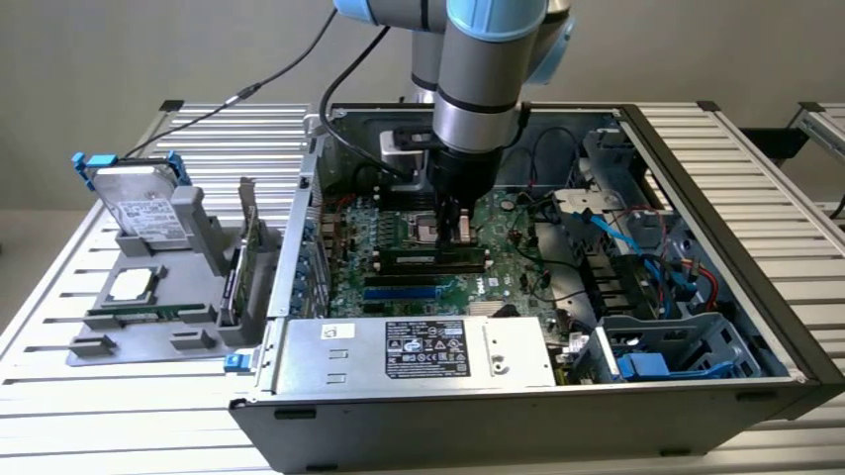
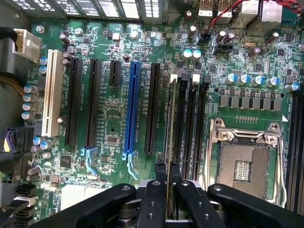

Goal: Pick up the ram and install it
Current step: 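Insert the ram into the slot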

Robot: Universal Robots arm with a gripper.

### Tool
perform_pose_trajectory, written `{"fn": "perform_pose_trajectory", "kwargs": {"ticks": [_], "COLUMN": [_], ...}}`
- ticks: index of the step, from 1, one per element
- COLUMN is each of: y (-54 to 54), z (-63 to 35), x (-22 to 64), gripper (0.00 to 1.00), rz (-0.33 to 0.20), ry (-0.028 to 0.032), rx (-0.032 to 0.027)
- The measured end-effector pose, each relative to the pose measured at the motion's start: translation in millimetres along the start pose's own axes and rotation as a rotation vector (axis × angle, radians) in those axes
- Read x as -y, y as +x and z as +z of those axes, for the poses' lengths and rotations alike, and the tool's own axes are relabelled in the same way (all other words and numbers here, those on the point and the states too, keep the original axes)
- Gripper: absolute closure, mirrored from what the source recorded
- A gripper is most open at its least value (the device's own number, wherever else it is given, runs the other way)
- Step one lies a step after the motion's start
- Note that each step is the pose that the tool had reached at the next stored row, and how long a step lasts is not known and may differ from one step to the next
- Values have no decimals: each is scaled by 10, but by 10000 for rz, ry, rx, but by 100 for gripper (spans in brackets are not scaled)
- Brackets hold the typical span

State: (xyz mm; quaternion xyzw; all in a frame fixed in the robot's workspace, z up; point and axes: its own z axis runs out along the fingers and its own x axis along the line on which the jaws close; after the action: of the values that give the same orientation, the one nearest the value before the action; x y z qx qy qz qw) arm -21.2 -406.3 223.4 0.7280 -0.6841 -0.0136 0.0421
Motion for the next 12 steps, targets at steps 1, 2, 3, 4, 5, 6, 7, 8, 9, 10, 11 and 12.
{"fn": "perform_pose_trajectory", "kwargs": {"ticks": [1,2,3,4,5,6,7,8,9,10,11,12], "y": [-2,-4,-6,-7,-8,-8,-9,-9,-9,-10,-10,-11], "z": [3,6,10,12,12,13,14,15,17,19,20,22], "x": [0,1,1,1,1,1,1,1,2,2,2,2], "gripper": [87,87,87,87,87,87,87,87,87,87,87,87], "rz": [10,22,32,43,57,73,88,106,128,151,170,188], "ry": [-1,-2,-2,-3,-4,-5,-5,-6,-6,-7,-8,-8], "rx": [0,1,2,2,2,2,4,6,7,9,9,9]}}
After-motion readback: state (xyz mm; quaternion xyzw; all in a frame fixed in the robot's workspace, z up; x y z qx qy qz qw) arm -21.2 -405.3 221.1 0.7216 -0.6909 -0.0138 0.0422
